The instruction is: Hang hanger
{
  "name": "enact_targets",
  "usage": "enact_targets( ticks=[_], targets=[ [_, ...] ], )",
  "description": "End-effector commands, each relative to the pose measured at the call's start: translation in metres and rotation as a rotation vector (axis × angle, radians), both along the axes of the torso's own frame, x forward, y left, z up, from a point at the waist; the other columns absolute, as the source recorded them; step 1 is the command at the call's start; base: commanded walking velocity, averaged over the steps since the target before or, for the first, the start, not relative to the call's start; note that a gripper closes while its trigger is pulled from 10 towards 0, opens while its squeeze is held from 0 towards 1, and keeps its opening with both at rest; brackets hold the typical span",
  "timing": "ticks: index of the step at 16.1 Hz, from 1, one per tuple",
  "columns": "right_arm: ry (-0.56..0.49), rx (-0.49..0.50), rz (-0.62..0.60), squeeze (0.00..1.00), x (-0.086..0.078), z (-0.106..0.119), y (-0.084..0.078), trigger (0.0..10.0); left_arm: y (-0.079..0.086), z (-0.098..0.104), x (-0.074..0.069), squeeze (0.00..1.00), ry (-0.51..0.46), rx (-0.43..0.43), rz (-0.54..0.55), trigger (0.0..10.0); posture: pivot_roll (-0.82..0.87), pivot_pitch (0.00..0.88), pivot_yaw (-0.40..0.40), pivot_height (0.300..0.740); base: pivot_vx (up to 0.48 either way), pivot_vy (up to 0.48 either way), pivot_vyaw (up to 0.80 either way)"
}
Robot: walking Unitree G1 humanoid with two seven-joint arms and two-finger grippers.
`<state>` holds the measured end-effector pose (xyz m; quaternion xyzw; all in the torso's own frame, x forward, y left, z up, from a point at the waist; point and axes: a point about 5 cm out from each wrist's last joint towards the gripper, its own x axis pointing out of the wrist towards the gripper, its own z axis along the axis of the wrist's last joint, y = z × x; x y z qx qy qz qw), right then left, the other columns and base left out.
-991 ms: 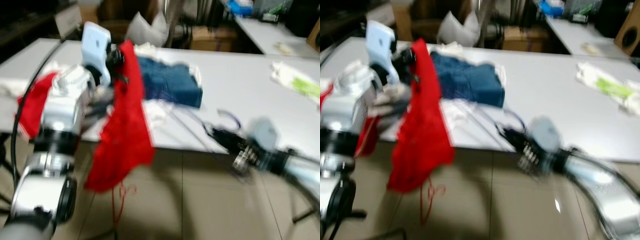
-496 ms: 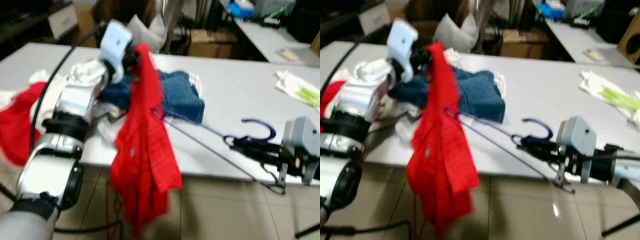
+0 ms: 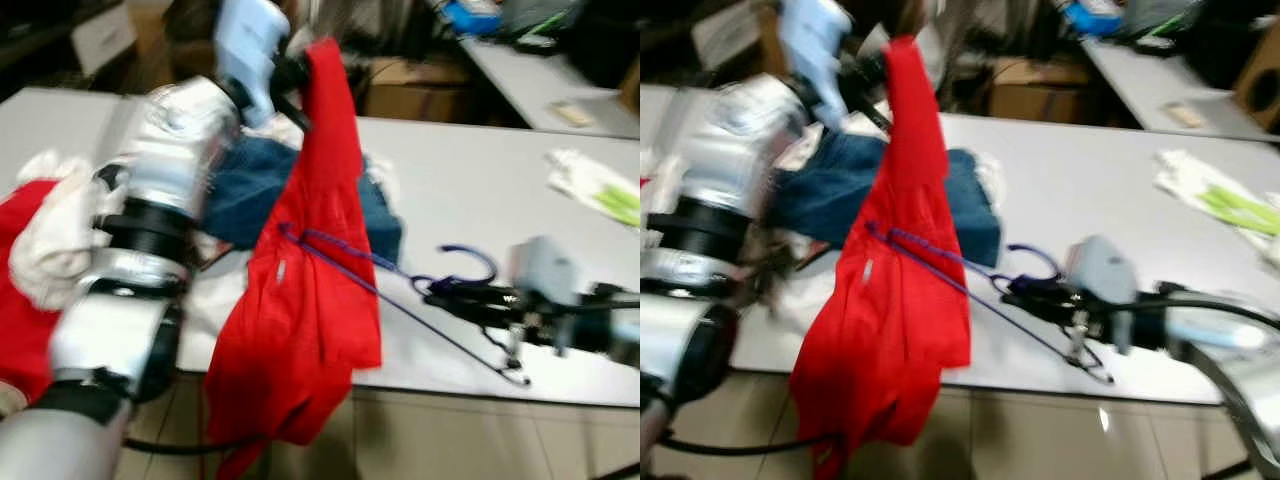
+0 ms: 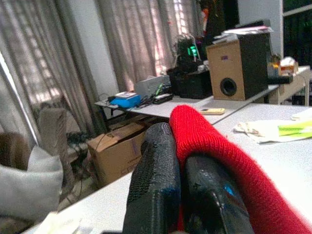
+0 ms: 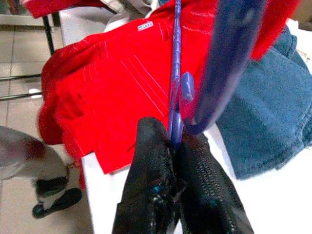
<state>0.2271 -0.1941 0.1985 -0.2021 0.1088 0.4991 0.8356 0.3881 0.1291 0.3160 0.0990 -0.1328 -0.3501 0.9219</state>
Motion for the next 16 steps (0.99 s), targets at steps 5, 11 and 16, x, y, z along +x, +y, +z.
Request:
enact_targets(
  ticks=[5, 11, 16],
  targets=[
    [-0.424, 0.026, -0.398, 0.00, 0.095, 0.043, -0.009, 10.0, -0.026, 0.059, -0.055, 0.00, -0.121, -0.138, -0.372, 10.0, -0.09, 0.000, -0.046, 0.740, 0.000, 0.000, 0.00],
    [-1.057, 0.417, -0.857, 0.00, 0.120, 0.180, -0.064, 10.0, -0.017, 0.095, -0.072, 0.00, -0.219, -0.362, -0.405, 10.0, -0.09, 0.000, -0.058, 0.740, 0.000, 0.000, 0.00],
    [-0.609, 0.040, -0.508, 0.00, 0.129, 0.055, -0.047, 10.0, -0.030, 0.018, -0.031, 0.00, 0.027, -0.234, -0.102, 10.0, -0.10, 0.000, -0.052, 0.740, 0.000, 0.000, 0.00]
  ],
)
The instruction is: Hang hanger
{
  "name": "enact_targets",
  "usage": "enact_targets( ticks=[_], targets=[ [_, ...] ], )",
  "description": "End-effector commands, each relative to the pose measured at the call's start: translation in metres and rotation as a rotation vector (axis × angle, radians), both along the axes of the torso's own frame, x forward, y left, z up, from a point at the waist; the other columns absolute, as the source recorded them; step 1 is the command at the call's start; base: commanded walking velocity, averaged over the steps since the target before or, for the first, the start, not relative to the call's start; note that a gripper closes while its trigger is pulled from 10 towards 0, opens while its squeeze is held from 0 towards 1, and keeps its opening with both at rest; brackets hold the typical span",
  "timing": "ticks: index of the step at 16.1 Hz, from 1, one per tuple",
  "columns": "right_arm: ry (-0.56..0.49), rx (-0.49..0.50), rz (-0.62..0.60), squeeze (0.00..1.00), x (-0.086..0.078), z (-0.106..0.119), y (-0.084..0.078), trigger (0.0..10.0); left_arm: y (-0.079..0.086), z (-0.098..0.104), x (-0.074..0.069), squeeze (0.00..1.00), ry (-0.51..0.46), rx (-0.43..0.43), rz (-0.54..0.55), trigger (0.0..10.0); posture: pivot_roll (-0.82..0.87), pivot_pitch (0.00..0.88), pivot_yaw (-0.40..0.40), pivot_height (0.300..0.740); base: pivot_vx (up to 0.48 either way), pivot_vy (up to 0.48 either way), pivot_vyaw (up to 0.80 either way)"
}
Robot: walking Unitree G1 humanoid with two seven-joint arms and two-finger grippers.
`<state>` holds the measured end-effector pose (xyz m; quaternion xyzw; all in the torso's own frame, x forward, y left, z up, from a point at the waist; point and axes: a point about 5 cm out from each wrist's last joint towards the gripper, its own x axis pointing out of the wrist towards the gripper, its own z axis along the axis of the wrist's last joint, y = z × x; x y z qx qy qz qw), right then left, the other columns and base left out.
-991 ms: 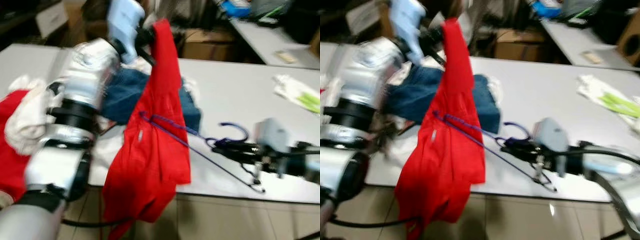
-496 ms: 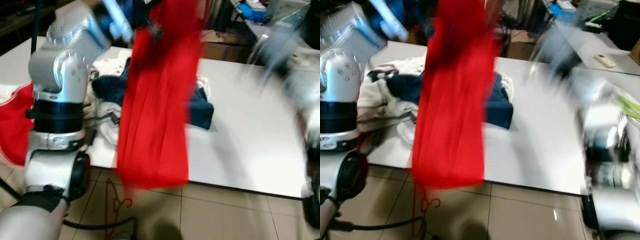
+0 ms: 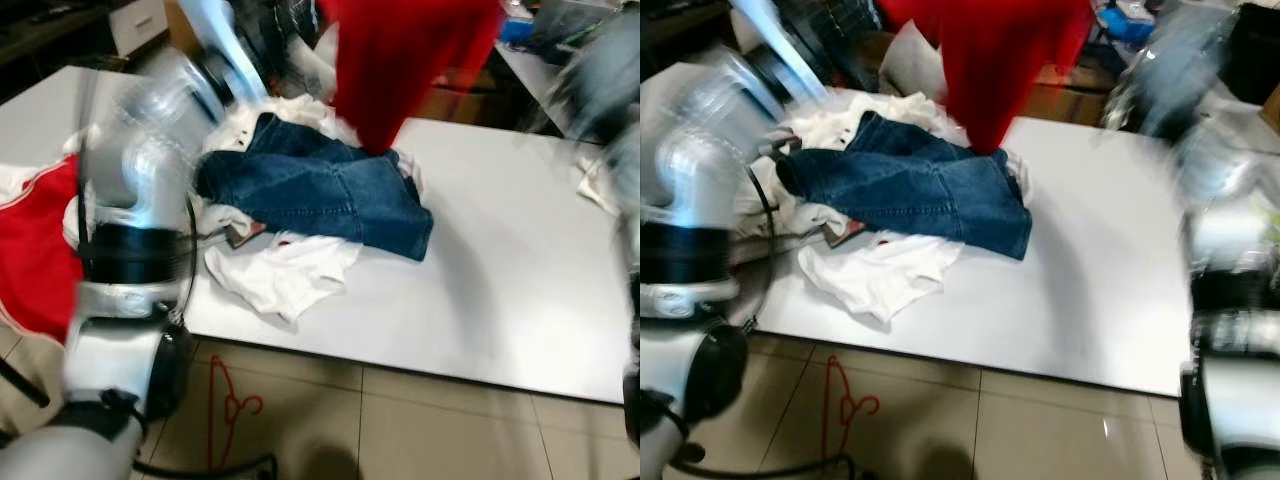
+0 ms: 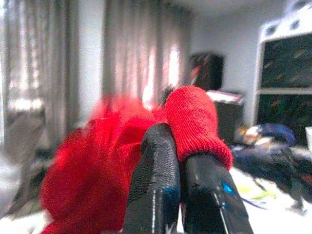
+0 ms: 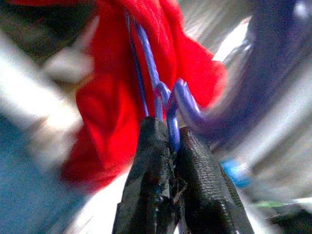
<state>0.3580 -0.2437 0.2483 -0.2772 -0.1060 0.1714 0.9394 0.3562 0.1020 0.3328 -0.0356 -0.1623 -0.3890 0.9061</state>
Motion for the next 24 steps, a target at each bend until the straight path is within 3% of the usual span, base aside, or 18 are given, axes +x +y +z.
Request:
enact_targets(
  ticks=[1, 2, 4, 5, 6, 8, 10, 11, 12, 14, 17, 18, 19, 20, 21, 22, 23, 24],
  targets=[
    [0.044, -0.056, 0.070, 0.00, -0.007, -0.006, 0.003, 10.0, -0.005, -0.006, 0.003, 0.00, -0.002, 0.044, 0.044, 10.0, -0.10, 0.000, -0.052, 0.740, 0.000, 0.000, 0.00],
    [0.179, -0.155, 0.185, 0.00, -0.030, -0.039, 0.004, 10.0, -0.011, -0.031, 0.011, 0.00, 0.049, 0.128, 0.112, 10.0, -0.11, 0.000, -0.044, 0.740, 0.000, 0.000, 0.00],
    [0.310, -0.182, 0.278, 0.00, -0.056, -0.062, 0.002, 10.0, -0.014, -0.055, 0.019, 0.00, 0.080, 0.203, 0.191, 10.0, -0.11, 0.000, -0.036, 0.740, 0.000, 0.000, 0.00],
    [0.375, -0.172, 0.324, 0.00, -0.075, -0.065, -0.003, 10.0, -0.010, -0.072, 0.026, 0.00, 0.098, 0.250, 0.271, 10.0, -0.13, 0.000, -0.020, 0.740, 0.000, 0.000, 0.00],
    [0.390, -0.178, 0.342, 0.00, -0.086, -0.059, -0.008, 10.0, -0.001, -0.081, 0.032, 0.00, 0.109, 0.267, 0.340, 10.0, -0.14, 0.000, -0.010, 0.740, 0.000, 0.000, 0.00],
    [0.416, -0.188, 0.395, 0.00, -0.101, -0.048, -0.011, 10.0, 0.015, -0.098, 0.037, 0.00, 0.078, 0.397, 0.395, 10.0, -0.14, 0.000, -0.008, 0.740, 0.000, 0.000, 0.00],
    [0.478, -0.188, 0.469, 0.00, -0.123, -0.032, -0.012, 10.0, 0.041, -0.141, 0.028, 0.00, 0.138, 0.672, 0.298, 10.0, -0.15, 0.000, 0.001, 0.740, 0.000, 0.000, 0.00],
    [0.467, -0.149, 0.472, 0.00, -0.128, -0.020, -0.012, 10.0, 0.055, -0.162, 0.015, 0.47, 0.203, 0.769, 0.171, 10.0, -0.15, 0.000, 0.001, 0.740, 0.000, 0.000, 0.00],
    [0.456, -0.127, 0.470, 0.00, -0.129, -0.016, -0.012, 10.0, 0.059, -0.165, 0.009, 1.00, 0.234, 0.759, 0.118, 10.0, -0.15, 0.000, 0.000, 0.740, 0.000, 0.000, 0.00],
    [0.414, -0.063, 0.456, 0.00, -0.130, -0.007, -0.015, 10.0, 0.065, -0.166, -0.018, 1.00, 0.297, 0.726, -0.056, 10.0, -0.14, 0.000, -0.008, 0.740, 0.000, 0.000, 0.00],
    [0.426, -0.013, 0.383, 0.00, -0.127, -0.008, -0.016, 10.0, 0.073, -0.159, -0.064, 1.00, 0.360, 0.770, -0.303, 10.0, -0.14, 0.000, -0.020, 0.740, 0.000, 0.000, 0.00],
    [0.463, 0.020, 0.339, 0.00, -0.125, -0.015, -0.015, 10.0, 0.072, -0.147, -0.081, 1.00, 0.370, 0.686, -0.389, 10.0, -0.13, 0.000, -0.026, 0.740, 0.000, 0.000, 0.00],
    [0.486, 0.081, 0.297, 0.00, -0.123, -0.022, -0.014, 10.0, 0.068, -0.127, -0.096, 1.00, 0.365, 0.498, -0.456, 10.0, -0.13, 0.000, -0.029, 0.740, 0.000, 0.000, 0.00],
    [0.478, 0.116, 0.266, 0.00, -0.120, -0.025, -0.013, 10.0, 0.066, -0.113, -0.101, 1.00, 0.332, 0.366, -0.460, 10.0, -0.12, 0.000, -0.035, 0.740, 0.000, 0.000, 0.00],
    [0.439, 0.180, 0.217, 0.00, -0.116, -0.027, -0.009, 10.0, 0.066, -0.103, -0.097, 1.00, 0.269, 0.275, -0.370, 10.0, -0.12, 0.000, -0.042, 0.740, 0.000, 0.000, 0.00],
    [0.366, 0.290, 0.174, 0.00, -0.111, -0.024, -0.001, 10.0, 0.063, -0.100, -0.089, 1.00, 0.204, 0.222, -0.214, 10.0, -0.12, 0.000, -0.043, 0.740, 0.000, 0.000, 0.00],
    [0.338, 0.322, 0.161, 0.00, -0.109, -0.022, 0.002, 10.0, 0.062, -0.100, -0.086, 1.00, 0.195, 0.208, -0.164, 10.0, -0.12, 0.000, -0.043, 0.740, 0.000, 0.000, 0.00],
    [0.308, 0.372, 0.105, 0.00, -0.106, -0.022, 0.006, 10.0, 0.061, -0.103, -0.081, 1.00, 0.194, 0.179, -0.043, 10.0, -0.12, 0.000, -0.043, 0.740, 0.000, 0.000, 0.00]
  ],
)
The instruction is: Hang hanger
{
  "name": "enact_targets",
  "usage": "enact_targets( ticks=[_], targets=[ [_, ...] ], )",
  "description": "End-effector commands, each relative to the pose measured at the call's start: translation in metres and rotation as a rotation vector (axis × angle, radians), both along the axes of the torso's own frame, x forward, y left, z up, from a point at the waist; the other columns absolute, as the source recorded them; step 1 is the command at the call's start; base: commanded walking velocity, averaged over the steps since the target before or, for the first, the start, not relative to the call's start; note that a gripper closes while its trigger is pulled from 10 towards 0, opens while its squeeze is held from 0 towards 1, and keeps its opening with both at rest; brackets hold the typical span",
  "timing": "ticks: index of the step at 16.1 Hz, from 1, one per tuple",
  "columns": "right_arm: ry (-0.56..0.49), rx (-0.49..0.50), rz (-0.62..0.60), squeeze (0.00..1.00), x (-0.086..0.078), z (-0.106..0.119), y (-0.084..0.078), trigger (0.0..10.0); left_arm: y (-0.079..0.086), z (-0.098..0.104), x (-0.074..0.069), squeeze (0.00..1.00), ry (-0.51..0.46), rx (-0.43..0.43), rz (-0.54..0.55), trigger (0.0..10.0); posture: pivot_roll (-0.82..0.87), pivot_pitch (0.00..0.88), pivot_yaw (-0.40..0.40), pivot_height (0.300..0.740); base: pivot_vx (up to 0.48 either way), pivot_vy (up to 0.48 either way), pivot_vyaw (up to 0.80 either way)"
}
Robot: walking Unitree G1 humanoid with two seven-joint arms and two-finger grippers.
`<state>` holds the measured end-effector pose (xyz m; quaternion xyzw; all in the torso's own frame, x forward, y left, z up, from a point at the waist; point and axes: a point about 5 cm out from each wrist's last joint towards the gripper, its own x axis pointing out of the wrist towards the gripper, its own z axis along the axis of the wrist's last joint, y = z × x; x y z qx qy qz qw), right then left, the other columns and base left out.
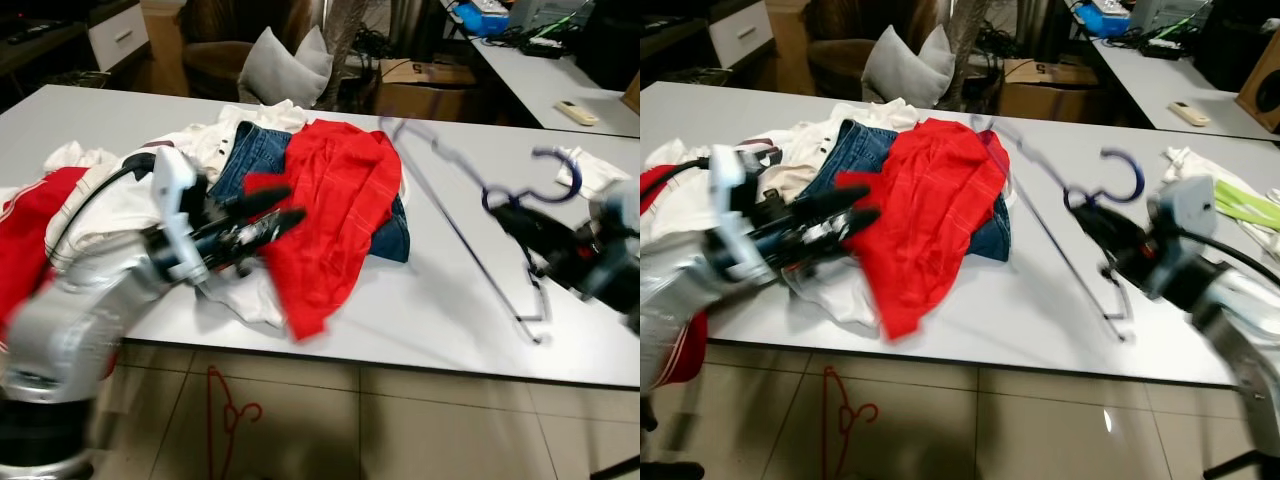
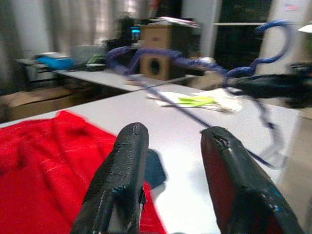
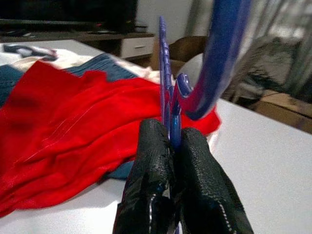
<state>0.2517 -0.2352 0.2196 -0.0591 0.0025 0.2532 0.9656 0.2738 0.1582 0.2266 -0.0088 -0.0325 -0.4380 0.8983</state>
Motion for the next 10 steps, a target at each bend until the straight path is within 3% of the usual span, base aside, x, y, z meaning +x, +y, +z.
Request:
enact_targets(
  ticks=[1, 2, 3, 4, 6, 8, 10],
  targets=[
    [-0.024, 0.008, -0.057, 0.00, 0.000, 0.007, -0.002, 10.0, 0.004, 0.001, 0.003, 0.90, -0.023, 0.026, 0.100, 10.0, -0.13, 0.000, -0.046, 0.740, 0.000, 0.000, 0.00],
    [-0.041, 0.035, -0.151, 0.00, -0.001, 0.003, 0.000, 10.0, 0.005, -0.003, 0.004, 0.34, -0.018, 0.085, 0.207, 10.0, -0.13, 0.000, -0.049, 0.740, 0.000, 0.000, 0.00],
    [-0.046, 0.033, -0.173, 0.00, -0.001, 0.001, 0.001, 10.0, 0.006, -0.006, 0.006, 0.25, -0.008, 0.133, 0.239, 10.0, -0.13, 0.000, -0.049, 0.740, 0.000, 0.000, 0.00],
    [-0.060, 0.048, -0.226, 0.00, -0.001, -0.001, 0.003, 10.0, 0.009, -0.010, 0.010, 0.00, 0.000, 0.170, 0.301, 10.0, -0.13, 0.000, -0.046, 0.740, 0.000, 0.000, 0.00],
    [-0.032, 0.041, -0.386, 0.00, -0.001, -0.012, 0.003, 10.0, 0.001, -0.013, 0.014, 0.00, 0.000, 0.108, 0.364, 10.0, -0.15, 0.000, -0.031, 0.740, 0.000, 0.000, 0.00],
    [0.016, 0.079, -0.451, 0.00, -0.005, -0.026, 0.012, 10.0, -0.002, -0.027, 0.016, 0.00, -0.005, 0.157, 0.450, 10.0, -0.15, 0.000, -0.026, 0.740, 0.000, 0.000, 0.00],
    [0.031, 0.076, -0.496, 0.00, -0.007, -0.042, 0.031, 10.0, -0.003, -0.047, 0.016, 0.00, 0.026, 0.135, 0.564, 10.0, -0.15, 0.000, -0.022, 0.740, 0.000, -0.193, 0.00]
  ],
)
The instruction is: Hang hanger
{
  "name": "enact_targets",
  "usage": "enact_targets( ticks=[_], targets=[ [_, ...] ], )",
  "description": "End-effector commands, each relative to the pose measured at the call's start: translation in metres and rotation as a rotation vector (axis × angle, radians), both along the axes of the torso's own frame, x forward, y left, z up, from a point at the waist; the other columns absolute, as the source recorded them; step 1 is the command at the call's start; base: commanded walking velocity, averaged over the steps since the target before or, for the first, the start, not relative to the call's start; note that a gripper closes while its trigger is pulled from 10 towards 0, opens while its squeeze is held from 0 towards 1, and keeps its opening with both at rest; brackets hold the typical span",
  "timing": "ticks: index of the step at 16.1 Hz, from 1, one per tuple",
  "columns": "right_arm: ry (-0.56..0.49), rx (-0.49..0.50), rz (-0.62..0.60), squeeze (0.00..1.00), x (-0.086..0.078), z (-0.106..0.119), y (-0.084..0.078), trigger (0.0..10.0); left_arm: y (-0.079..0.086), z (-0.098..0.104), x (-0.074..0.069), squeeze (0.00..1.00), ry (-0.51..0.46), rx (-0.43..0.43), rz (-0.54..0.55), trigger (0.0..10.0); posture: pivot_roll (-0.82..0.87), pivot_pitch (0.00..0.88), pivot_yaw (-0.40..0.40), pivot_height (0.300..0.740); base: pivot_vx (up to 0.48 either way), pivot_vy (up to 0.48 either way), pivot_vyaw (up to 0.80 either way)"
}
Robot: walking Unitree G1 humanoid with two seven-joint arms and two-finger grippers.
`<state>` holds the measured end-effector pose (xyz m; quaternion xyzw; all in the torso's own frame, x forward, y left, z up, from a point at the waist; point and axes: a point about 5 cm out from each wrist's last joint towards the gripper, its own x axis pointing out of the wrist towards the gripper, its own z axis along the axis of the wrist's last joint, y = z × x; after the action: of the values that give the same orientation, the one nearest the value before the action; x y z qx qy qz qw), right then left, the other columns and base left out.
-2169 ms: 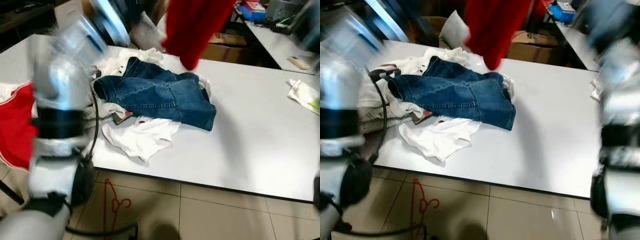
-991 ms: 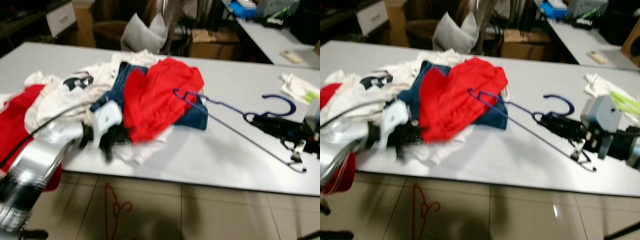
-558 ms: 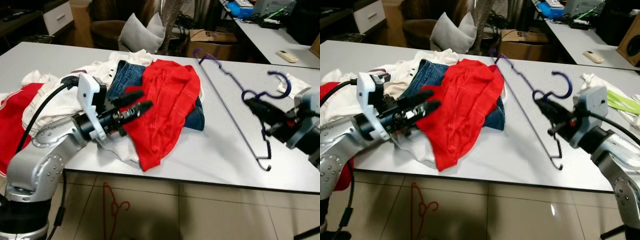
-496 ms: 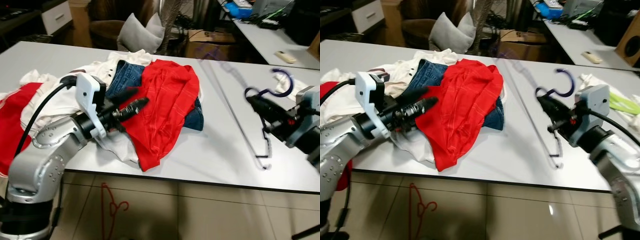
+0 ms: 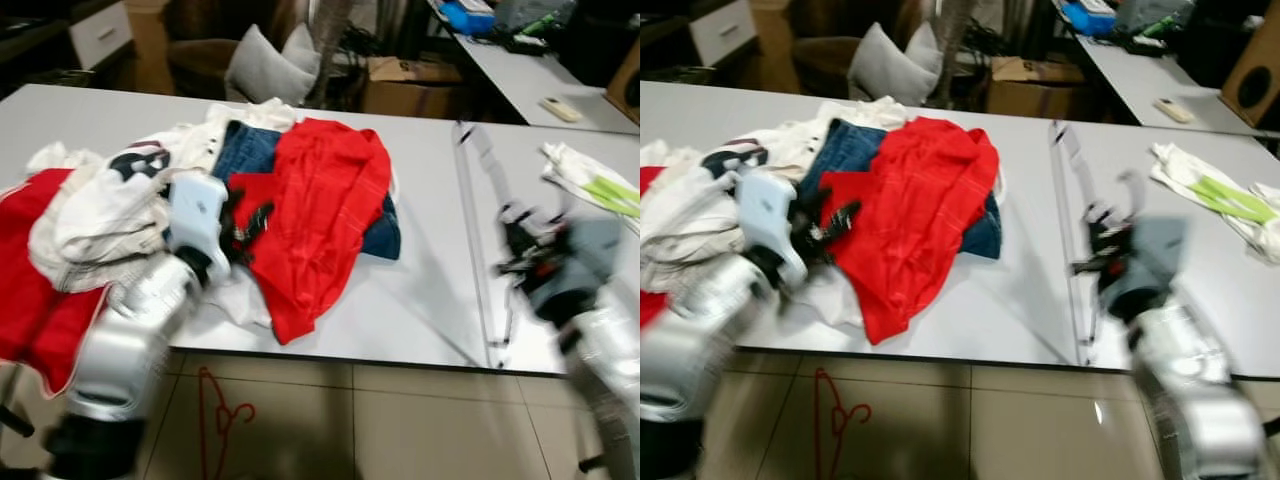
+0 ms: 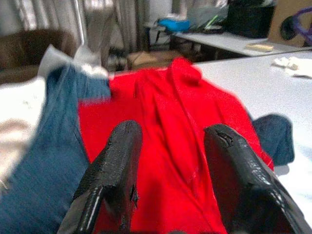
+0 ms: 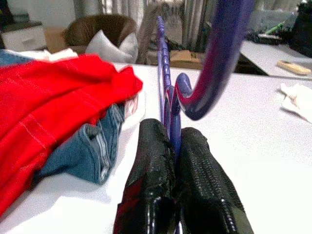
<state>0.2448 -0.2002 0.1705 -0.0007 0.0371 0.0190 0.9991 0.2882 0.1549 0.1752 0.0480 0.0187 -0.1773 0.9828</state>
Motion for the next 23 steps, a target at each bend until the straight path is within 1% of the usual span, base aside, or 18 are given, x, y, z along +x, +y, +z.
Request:
enact_targets(
  ticks=[1, 2, 3, 4, 5, 7, 8, 9, 10, 12, 15, 17, 19, 20, 21, 23],
  targets=[
    [-0.045, -0.002, -0.073, 0.00, 0.001, 0.002, 0.000, 10.0, -0.004, 0.004, -0.001, 0.00, -0.032, 0.008, 0.010, 10.0, -0.13, 0.000, -0.027, 0.740, 0.000, -0.416, 0.00],
    [-0.048, 0.011, -0.091, 0.00, 0.001, 0.000, 0.001, 10.0, -0.005, 0.005, -0.001, 0.00, -0.033, 0.006, 0.014, 10.0, -0.13, 0.000, -0.027, 0.740, 0.000, -0.416, 0.00],
    [-0.030, 0.019, -0.125, 0.00, -0.001, -0.007, 0.001, 10.0, -0.007, 0.006, -0.003, 0.00, -0.034, -0.009, 0.017, 10.0, -0.12, 0.000, -0.029, 0.740, 0.000, -0.412, 0.00],
    [-0.013, 0.003, -0.136, 0.00, -0.003, -0.013, 0.001, 10.0, -0.009, 0.005, -0.005, 0.00, -0.033, -0.004, 0.014, 10.0, -0.11, 0.000, -0.032, 0.740, 0.000, -0.416, 0.00],
    [-0.010, 0.028, -0.120, 0.00, -0.003, -0.014, 0.003, 10.0, -0.009, 0.004, -0.006, 0.00, -0.031, 0.000, 0.015, 10.0, -0.10, 0.000, -0.035, 0.740, 0.000, -0.416, 0.00],
    [-0.032, 0.023, -0.165, 0.00, -0.001, -0.014, 0.002, 10.0, -0.008, 0.000, -0.008, 0.00, -0.023, 0.006, 0.026, 10.0, -0.11, 0.000, -0.034, 0.740, 0.000, -0.414, -0.45],
    [-0.014, 0.037, -0.177, 0.00, 0.000, -0.015, 0.003, 10.0, -0.009, 0.000, -0.008, 0.00, -0.020, 0.006, 0.020, 10.0, -0.11, 0.000, -0.034, 0.740, 0.000, -0.412, -0.72],
    [-0.018, 0.052, -0.158, 0.00, 0.001, -0.014, 0.005, 10.0, -0.010, 0.001, -0.007, 0.00, -0.023, 0.008, 0.013, 10.0, -0.11, 0.000, -0.037, 0.740, 0.000, -0.405, -0.73],
    [-0.023, 0.049, -0.164, 0.00, 0.000, -0.014, 0.006, 10.0, -0.010, 0.001, -0.008, 0.00, -0.023, 0.008, 0.012, 10.0, -0.11, 0.000, -0.036, 0.740, 0.000, -0.412, -0.73],
    [-0.015, 0.060, -0.209, 0.00, -0.001, -0.018, 0.005, 10.0, -0.011, 0.000, -0.009, 0.00, -0.022, 0.004, 0.015, 10.0, -0.11, 0.000, -0.036, 0.740, 0.000, -0.409, -0.47],
    [0.003, 0.062, -0.209, 0.00, -0.002, -0.022, 0.006, 10.0, -0.012, 0.000, -0.008, 0.00, -0.026, 0.003, 0.011, 10.0, -0.12, 0.000, -0.032, 0.740, 0.000, -0.381, 0.00],
    [0.019, 0.084, -0.208, 0.00, -0.004, -0.024, 0.010, 10.0, -0.015, -0.004, -0.008, 0.00, -0.002, -0.002, -0.004, 10.0, -0.13, 0.000, -0.035, 0.740, 0.000, 0.000, 0.00],
    [0.029, 0.100, -0.190, 0.00, -0.003, -0.025, 0.013, 10.0, -0.015, -0.005, -0.007, 0.00, -0.005, -0.007, 0.002, 10.0, -0.14, 0.000, -0.034, 0.740, 0.000, 0.379, -0.64],
    [0.030, 0.093, -0.193, 0.00, -0.003, -0.025, 0.012, 10.0, -0.014, -0.006, -0.006, 0.00, -0.002, -0.007, 0.004, 10.0, -0.14, 0.000, -0.032, 0.740, 0.000, 0.480, -0.79],
    [0.025, 0.092, -0.196, 0.00, -0.002, -0.025, 0.011, 10.0, -0.013, -0.006, -0.003, 0.00, 0.005, -0.007, 0.017, 10.0, -0.14, 0.000, -0.034, 0.740, 0.000, 0.000, 0.00],
    [0.030, 0.087, -0.191, 0.00, 0.000, -0.025, 0.012, 10.0, -0.012, -0.005, -0.003, 0.00, -0.002, -0.012, 0.027, 10.0, -0.13, 0.000, -0.034, 0.740, 0.000, 0.000, 0.00]
  ],
)
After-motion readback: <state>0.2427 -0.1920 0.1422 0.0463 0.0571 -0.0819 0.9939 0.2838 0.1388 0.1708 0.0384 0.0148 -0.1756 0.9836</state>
